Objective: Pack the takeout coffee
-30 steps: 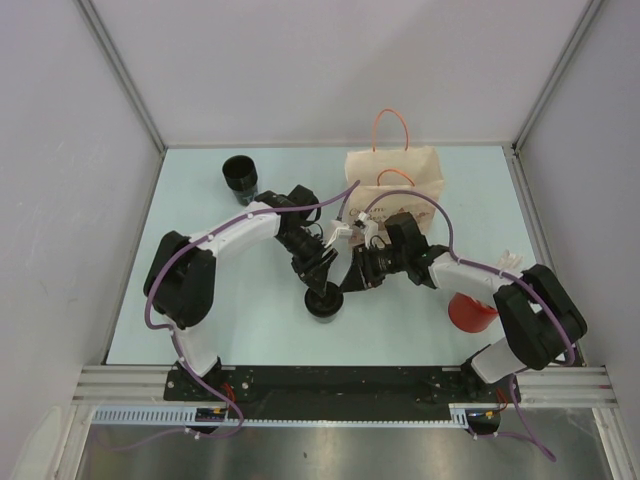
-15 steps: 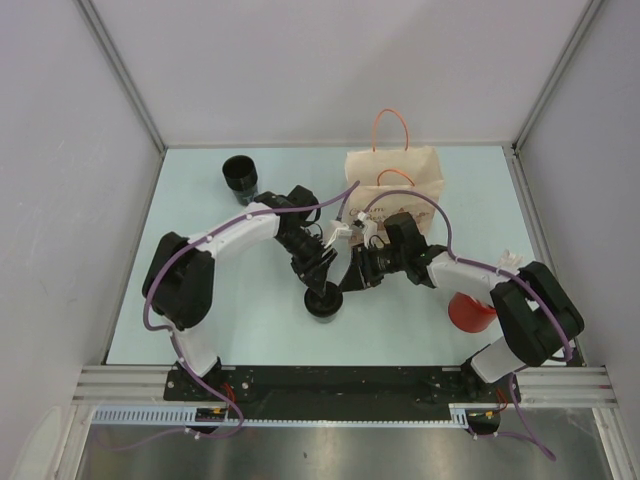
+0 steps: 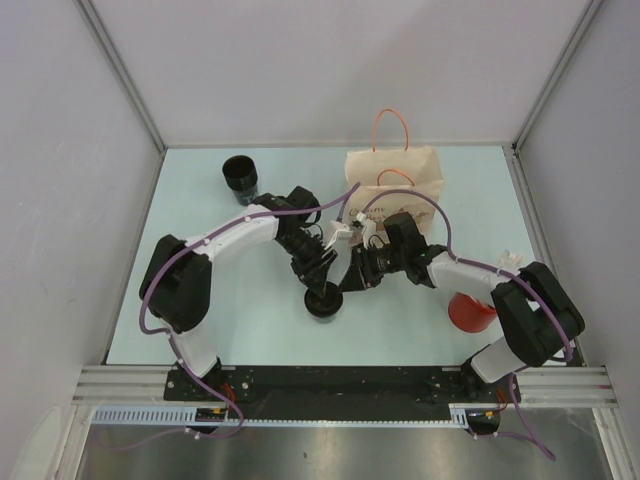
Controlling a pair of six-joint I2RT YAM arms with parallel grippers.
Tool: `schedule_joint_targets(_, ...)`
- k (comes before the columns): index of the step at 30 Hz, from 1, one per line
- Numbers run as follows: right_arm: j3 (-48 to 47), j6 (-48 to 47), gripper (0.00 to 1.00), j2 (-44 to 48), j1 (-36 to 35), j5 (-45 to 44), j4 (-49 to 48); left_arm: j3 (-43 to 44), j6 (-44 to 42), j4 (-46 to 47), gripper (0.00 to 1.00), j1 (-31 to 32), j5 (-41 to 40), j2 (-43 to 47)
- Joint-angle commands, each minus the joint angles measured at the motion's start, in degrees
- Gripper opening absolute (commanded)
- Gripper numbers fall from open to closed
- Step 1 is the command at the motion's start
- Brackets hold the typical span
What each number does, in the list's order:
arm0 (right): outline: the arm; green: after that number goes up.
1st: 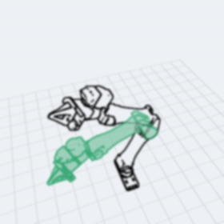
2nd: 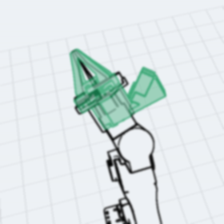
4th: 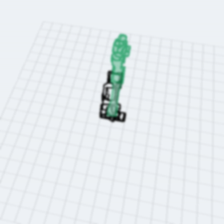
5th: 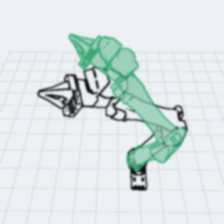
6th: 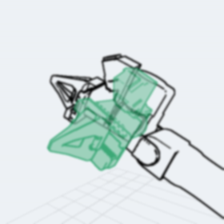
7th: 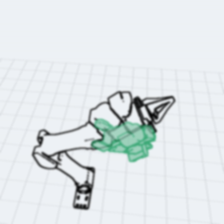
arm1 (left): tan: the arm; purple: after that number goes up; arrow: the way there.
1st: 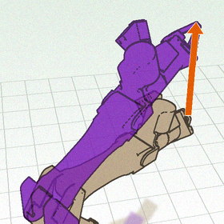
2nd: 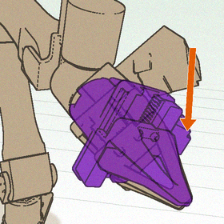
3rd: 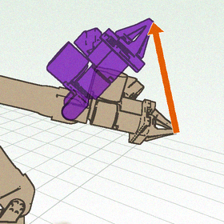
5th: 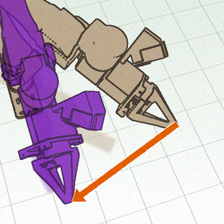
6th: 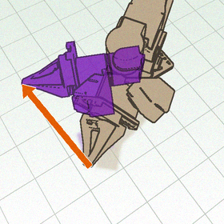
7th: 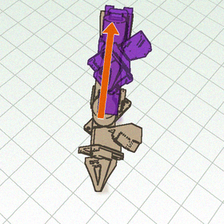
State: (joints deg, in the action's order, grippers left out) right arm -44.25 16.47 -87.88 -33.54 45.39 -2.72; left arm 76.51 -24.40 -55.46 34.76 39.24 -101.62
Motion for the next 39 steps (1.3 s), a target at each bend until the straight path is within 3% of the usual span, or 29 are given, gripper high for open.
schedule_joint_targets(1,3.5,-8.1,0.33,-4.8,-3.2,-14.2,8.4,-3.2,-4.2,3.3,0.47,0.9,-13.1,-1.3)
schedule_joint_targets(14,4.8,-8.1,0.33,-6.1,-2.3,-13.8,6.9,-4.8,-5.1,3.5,0.47,0.9,-14.5,-0.2)
schedule_joint_targets(25,4.3,-4.4,0.49,-1.2,2.2,0.8,4.6,-4.6,-5.0,3.7,0.46,1.1,-14.6,-0.4)
schedule_joint_targets(31,4.3,-1.0,0.43,0.4,4.2,8.9,1.1,-3.6,-4.9,3.9,0.46,1.6,-14.6,-1.9)
schedule_joint_targets(39,4.3,1.7,0.40,-2.6,2.0,12.3,-1.4,-3.9,-4.7,4.1,0.46,1.7,-14.8,-2.4)
